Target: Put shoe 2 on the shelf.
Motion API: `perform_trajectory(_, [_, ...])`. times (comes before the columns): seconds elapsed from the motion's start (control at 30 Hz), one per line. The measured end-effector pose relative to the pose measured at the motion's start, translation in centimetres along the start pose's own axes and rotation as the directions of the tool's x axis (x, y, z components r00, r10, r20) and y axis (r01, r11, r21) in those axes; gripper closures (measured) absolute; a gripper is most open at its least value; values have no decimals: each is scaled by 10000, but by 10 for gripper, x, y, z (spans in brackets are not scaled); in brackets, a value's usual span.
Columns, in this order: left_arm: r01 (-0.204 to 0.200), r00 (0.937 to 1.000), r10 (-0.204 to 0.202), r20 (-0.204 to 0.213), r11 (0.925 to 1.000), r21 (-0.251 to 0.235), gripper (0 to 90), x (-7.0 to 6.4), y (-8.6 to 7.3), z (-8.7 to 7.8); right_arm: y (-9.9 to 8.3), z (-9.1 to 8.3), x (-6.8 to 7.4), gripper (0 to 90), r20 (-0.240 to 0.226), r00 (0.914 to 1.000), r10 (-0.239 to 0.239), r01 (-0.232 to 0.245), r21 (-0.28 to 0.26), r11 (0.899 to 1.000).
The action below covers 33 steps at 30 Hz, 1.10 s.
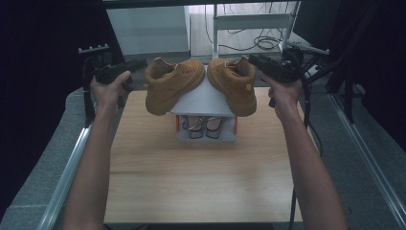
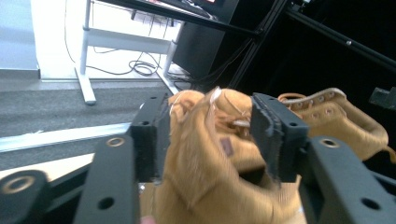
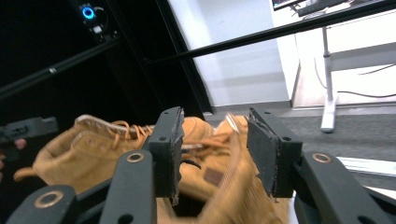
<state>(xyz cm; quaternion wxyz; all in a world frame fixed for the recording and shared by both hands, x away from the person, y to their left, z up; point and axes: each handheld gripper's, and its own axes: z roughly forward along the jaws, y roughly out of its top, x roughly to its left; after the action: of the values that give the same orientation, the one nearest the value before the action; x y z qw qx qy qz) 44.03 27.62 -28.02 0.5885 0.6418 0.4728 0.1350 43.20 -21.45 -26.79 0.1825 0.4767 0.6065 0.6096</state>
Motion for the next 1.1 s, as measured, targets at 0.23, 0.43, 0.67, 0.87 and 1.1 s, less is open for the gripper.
perform_trajectory(0.23, [-116,9995,118,289,9999,-75,619,-2,-18,-22,-14,-24,-4,610,-55,10000,-54,54,-78,10000])
perform_trajectory(0.43, [-236,9997,235,69,9996,140,691,-1,-40,-34,-34,-42,-12,683,-40,9997,-235,235,-80,9997])
perform_trajectory(0.67, [-106,9988,126,-466,9990,426,833,11,-64,-37,-63,-47,-24,847,664,9899,-1256,1240,275,9919])
perform_trajectory(0.87, [150,9977,-81,-675,9947,1020,893,23,-82,-22,-79,-33,-30,893,847,9864,-1408,1336,856,9873])
perform_trajectory(1.1, [47,9976,51,-692,9900,1408,894,23,-90,-8,-94,-13,-28,892,1224,9749,-1859,1670,1502,9745])
